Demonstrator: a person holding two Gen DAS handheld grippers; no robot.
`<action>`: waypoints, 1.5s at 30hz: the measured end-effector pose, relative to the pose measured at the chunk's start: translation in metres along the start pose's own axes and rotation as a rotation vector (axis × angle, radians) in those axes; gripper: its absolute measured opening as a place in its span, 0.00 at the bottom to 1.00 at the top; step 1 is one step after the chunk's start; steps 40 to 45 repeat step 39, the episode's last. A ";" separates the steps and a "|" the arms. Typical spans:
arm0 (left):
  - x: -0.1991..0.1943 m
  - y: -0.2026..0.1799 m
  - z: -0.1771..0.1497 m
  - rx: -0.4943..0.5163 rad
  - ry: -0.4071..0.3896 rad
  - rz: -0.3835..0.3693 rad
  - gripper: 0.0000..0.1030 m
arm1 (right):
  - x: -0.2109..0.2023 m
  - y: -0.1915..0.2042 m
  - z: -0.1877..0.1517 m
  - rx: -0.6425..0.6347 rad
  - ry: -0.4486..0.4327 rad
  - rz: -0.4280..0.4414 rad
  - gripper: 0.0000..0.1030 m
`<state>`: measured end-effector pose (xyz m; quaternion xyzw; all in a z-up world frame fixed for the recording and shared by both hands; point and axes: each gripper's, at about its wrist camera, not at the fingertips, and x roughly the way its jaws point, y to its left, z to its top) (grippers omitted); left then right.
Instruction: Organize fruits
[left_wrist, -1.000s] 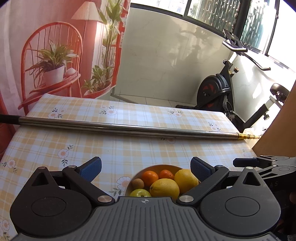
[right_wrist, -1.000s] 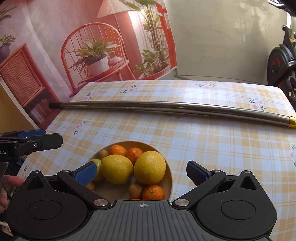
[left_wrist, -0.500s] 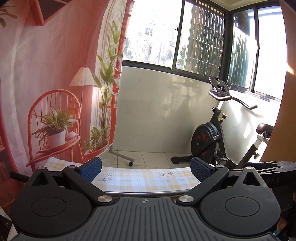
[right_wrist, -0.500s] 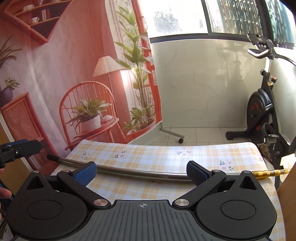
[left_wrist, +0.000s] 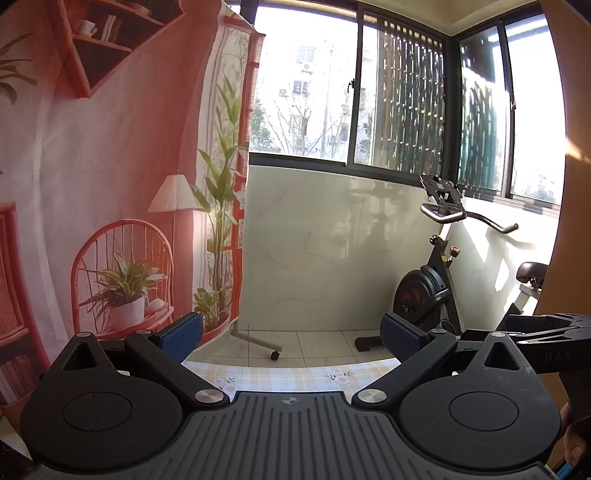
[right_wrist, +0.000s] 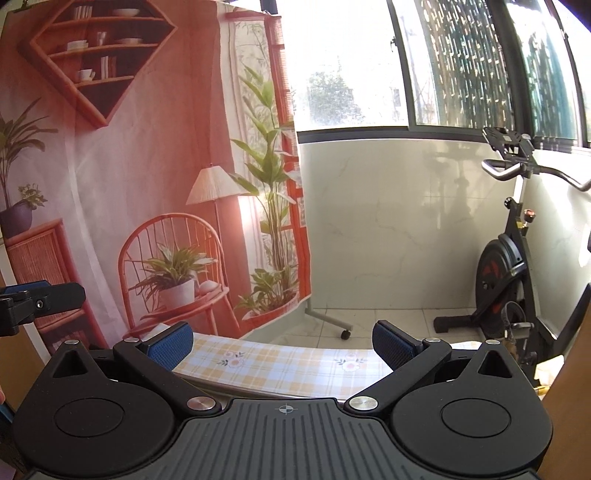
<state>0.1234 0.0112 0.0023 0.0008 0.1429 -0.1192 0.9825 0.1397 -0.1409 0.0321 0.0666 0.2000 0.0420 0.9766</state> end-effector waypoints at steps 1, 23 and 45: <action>-0.002 -0.001 0.001 0.004 -0.001 0.011 1.00 | -0.001 0.000 0.000 -0.001 -0.002 -0.004 1.00; -0.004 0.001 0.003 0.009 0.007 0.044 1.00 | -0.007 0.001 -0.001 0.021 -0.022 -0.023 1.00; -0.003 0.005 0.002 -0.011 0.018 0.027 1.00 | -0.008 0.003 -0.003 0.021 -0.016 -0.018 1.00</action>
